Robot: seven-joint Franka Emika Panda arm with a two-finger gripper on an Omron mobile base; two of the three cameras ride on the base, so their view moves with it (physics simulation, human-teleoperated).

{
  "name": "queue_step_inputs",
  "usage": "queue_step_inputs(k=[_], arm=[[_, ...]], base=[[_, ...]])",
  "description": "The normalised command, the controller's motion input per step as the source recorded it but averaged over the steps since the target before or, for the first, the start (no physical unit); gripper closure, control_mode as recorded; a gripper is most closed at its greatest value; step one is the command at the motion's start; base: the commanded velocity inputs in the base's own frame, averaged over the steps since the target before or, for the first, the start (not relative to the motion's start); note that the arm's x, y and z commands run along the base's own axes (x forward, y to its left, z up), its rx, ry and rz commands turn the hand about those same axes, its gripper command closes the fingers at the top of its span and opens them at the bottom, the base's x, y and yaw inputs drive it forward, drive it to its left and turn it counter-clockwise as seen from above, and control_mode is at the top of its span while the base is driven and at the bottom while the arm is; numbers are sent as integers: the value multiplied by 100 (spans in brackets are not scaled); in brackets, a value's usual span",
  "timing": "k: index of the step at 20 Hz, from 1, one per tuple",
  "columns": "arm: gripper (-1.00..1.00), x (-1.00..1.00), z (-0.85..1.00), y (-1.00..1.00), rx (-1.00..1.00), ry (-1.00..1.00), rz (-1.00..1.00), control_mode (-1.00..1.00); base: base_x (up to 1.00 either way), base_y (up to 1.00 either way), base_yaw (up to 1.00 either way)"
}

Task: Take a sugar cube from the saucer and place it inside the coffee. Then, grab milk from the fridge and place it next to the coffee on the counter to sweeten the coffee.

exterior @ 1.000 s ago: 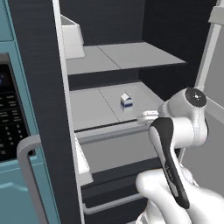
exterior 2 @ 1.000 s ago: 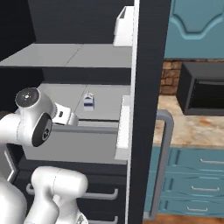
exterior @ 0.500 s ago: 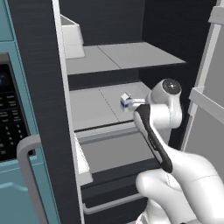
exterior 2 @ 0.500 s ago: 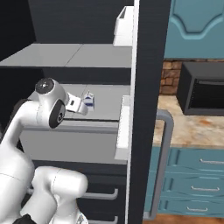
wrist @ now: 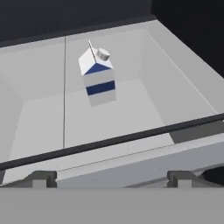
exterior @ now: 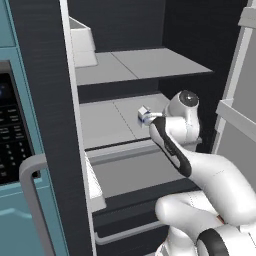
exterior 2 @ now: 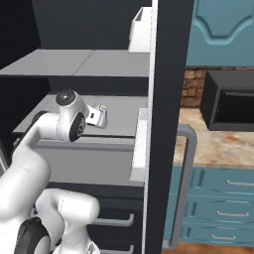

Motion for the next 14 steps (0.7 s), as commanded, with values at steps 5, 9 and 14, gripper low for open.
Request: queue_step_inputs(k=[5, 9, 14], arm=[[-100, 39, -11, 5, 0, 0, 0, -100], [-100, 43, 0, 8, 0, 0, 0, -100], [-100, 43, 0, 6, -1, 0, 0, -100]], base=[[0, 0, 0], [0, 0, 0], [0, 0, 0]])
